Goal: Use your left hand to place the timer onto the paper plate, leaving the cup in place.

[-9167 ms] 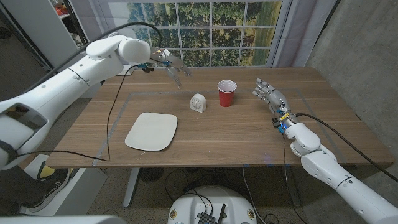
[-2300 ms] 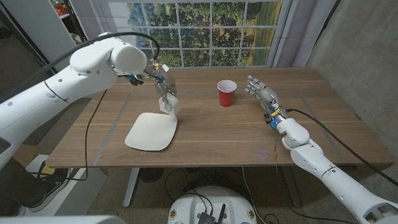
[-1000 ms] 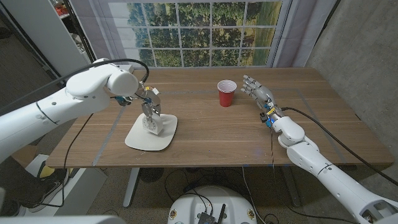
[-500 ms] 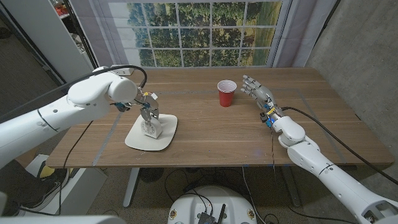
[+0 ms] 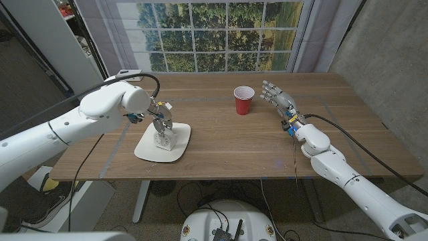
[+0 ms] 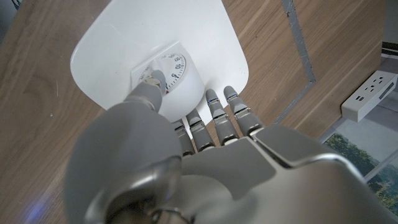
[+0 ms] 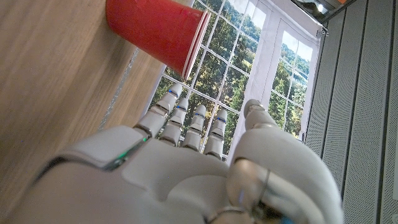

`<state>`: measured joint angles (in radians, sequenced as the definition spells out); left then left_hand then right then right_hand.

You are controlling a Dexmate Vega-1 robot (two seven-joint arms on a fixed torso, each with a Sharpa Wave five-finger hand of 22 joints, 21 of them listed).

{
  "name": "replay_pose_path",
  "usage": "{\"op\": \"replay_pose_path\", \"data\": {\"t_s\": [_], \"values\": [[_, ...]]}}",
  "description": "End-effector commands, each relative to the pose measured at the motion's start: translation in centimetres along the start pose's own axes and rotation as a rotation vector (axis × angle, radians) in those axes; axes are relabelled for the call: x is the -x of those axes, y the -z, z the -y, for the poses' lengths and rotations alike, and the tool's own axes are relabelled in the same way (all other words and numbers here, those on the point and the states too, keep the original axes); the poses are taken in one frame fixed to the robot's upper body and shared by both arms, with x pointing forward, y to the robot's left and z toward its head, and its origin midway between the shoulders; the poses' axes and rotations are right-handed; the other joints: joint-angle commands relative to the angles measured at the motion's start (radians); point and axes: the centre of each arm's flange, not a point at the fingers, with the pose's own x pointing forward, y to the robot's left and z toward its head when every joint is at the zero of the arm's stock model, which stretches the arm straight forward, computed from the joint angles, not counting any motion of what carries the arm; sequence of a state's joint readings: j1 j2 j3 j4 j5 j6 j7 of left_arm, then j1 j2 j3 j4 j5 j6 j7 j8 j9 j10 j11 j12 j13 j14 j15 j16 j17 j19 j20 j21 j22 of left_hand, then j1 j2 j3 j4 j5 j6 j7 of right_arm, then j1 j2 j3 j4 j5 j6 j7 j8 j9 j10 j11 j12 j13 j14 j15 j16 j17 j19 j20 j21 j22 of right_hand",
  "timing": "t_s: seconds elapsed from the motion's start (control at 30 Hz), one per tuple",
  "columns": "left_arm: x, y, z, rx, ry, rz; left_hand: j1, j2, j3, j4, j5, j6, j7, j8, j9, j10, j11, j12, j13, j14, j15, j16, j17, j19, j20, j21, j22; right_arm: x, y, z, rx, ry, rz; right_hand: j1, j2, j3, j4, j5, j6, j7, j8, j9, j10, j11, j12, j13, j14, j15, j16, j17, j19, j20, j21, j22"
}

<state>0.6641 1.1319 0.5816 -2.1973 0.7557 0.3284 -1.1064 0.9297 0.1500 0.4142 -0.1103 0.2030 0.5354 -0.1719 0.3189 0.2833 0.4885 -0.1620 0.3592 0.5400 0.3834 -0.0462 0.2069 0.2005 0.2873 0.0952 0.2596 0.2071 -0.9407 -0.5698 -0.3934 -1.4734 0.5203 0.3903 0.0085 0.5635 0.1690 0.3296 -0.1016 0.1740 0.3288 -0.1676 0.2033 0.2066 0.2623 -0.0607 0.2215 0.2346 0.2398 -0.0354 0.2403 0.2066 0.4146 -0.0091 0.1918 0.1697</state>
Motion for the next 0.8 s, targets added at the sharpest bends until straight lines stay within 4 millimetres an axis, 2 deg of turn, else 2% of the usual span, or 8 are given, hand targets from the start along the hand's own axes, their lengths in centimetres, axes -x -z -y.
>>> {"op": "replay_pose_path", "data": {"t_s": [0.03,0.23,0.4,0.53,0.6,0.7,0.73,0.8], "values": [[0.4,0.1,0.2,0.009,0.012,-0.033,-0.001,-0.007,-0.006,-0.006,0.002,-0.048,-0.002,-0.028,-0.003,-0.064,0.023,-0.03,0.001,-0.045,-0.062,-0.01,0.007,-0.011,0.008,0.002,0.003,-0.1,0.1,0.2,-0.005,-0.008,0.006,0.006,0.008,-0.001,0.001,0.005,0.002,0.001,-0.001,0.002,0.008,0.003,-0.003,0.003,0.005,-0.093,0.004,0.004,0.004,0.008,0.003,0.003],[1.0,0.5,0.0,0.017,0.006,-0.043,0.009,-0.014,-0.024,-0.018,-0.005,-0.142,-0.01,-0.075,-0.009,-0.146,0.057,-0.077,-0.012,-0.118,-0.03,-0.02,0.008,-0.035,0.015,-0.004,0.003,-0.1,0.2,0.0,-0.007,-0.005,0.006,0.006,0.008,-0.001,0.001,0.005,0.002,0.001,-0.001,0.002,0.007,0.002,-0.004,0.003,0.005,-0.093,0.004,0.004,0.003,0.009,0.003,0.003],[1.4,1.0,-0.1,0.033,0.013,-0.056,-0.013,-0.043,-0.064,-0.016,-0.016,-0.232,-0.015,-0.117,-0.018,-0.22,0.079,-0.117,-0.028,-0.177,-0.007,-0.021,0.005,-0.067,0.016,-0.015,0.001,-0.2,0.2,-0.2,-0.008,-0.005,0.008,0.007,0.009,0.0,0.002,0.005,0.001,0.0,-0.001,0.002,0.008,0.002,-0.003,0.004,0.004,-0.095,0.004,0.004,0.002,0.009,0.003,0.003],[1.6,1.4,-0.2,0.056,0.006,-0.049,-0.05,-0.072,-0.112,-0.009,-0.017,-0.333,-0.013,-0.138,-0.036,-0.301,0.119,-0.152,-0.055,-0.25,0.07,-0.025,-0.007,-0.104,0.037,-0.03,-0.004,-0.3,0.3,-0.4,-0.01,-0.007,0.008,0.007,0.009,0.0,0.002,0.005,0.001,0.001,-0.001,0.002,0.008,0.0,-0.004,0.004,0.004,-0.095,0.004,0.004,0.001,0.009,0.002,0.003],[1.8,1.7,-0.3,0.07,-0.006,-0.04,-0.066,-0.087,-0.133,-0.007,-0.016,-0.373,-0.016,-0.139,-0.047,-0.344,0.106,-0.164,-0.072,-0.29,0.112,-0.031,-0.014,-0.113,0.044,-0.034,-0.008,-0.4,0.3,-0.5,-0.01,-0.007,0.009,0.007,0.009,0.0,0.002,0.005,0.001,0.0,-0.001,0.002,0.007,-0.002,-0.004,0.004,0.004,-0.096,0.004,0.004,0.002,0.009,0.003,0.003],[2.3,2.1,-0.4,0.104,-0.043,-0.019,-0.096,-0.111,-0.163,0.0,-0.016,-0.435,-0.024,-0.142,-0.06,-0.4,0.127,-0.172,-0.095,-0.338,0.139,-0.033,-0.019,-0.127,0.054,-0.042,-0.013,-0.5,0.2,-0.5,-0.005,-0.014,0.006,0.007,0.009,0.0,0.002,0.005,0.001,-0.001,-0.001,0.002,0.008,0.0,-0.004,0.004,0.004,-0.096,0.004,0.004,0.002,0.01,0.003,0.003],[2.5,2.3,-0.4,0.118,-0.063,-0.007,-0.109,-0.119,-0.175,0.004,-0.014,-0.455,-0.014,-0.143,-0.065,-0.42,0.139,-0.174,-0.104,-0.352,0.161,-0.033,-0.02,-0.135,0.065,-0.046,-0.015,-0.6,0.2,-0.5,-0.005,-0.014,0.005,0.007,0.009,0.0,0.002,0.005,0.001,-0.001,-0.001,0.002,0.008,0.0,-0.004,0.004,0.004,-0.095,0.004,0.004,0.002,0.01,0.003,0.003],[2.9,2.6,-0.3,0.153,-0.097,0.019,-0.121,-0.123,-0.183,0.008,-0.014,-0.469,-0.008,-0.142,-0.068,-0.438,0.147,-0.175,-0.111,-0.37,0.164,-0.035,-0.02,-0.146,0.07,-0.051,-0.015,-0.7,0.2,-0.5,-0.004,-0.017,0.005,0.007,0.009,0.0,0.002,0.005,0.0,-0.001,-0.001,0.002,0.007,-0.001,-0.004,0.004,0.004,-0.095,0.004,0.004,0.002,0.011,0.003,0.003]]}}
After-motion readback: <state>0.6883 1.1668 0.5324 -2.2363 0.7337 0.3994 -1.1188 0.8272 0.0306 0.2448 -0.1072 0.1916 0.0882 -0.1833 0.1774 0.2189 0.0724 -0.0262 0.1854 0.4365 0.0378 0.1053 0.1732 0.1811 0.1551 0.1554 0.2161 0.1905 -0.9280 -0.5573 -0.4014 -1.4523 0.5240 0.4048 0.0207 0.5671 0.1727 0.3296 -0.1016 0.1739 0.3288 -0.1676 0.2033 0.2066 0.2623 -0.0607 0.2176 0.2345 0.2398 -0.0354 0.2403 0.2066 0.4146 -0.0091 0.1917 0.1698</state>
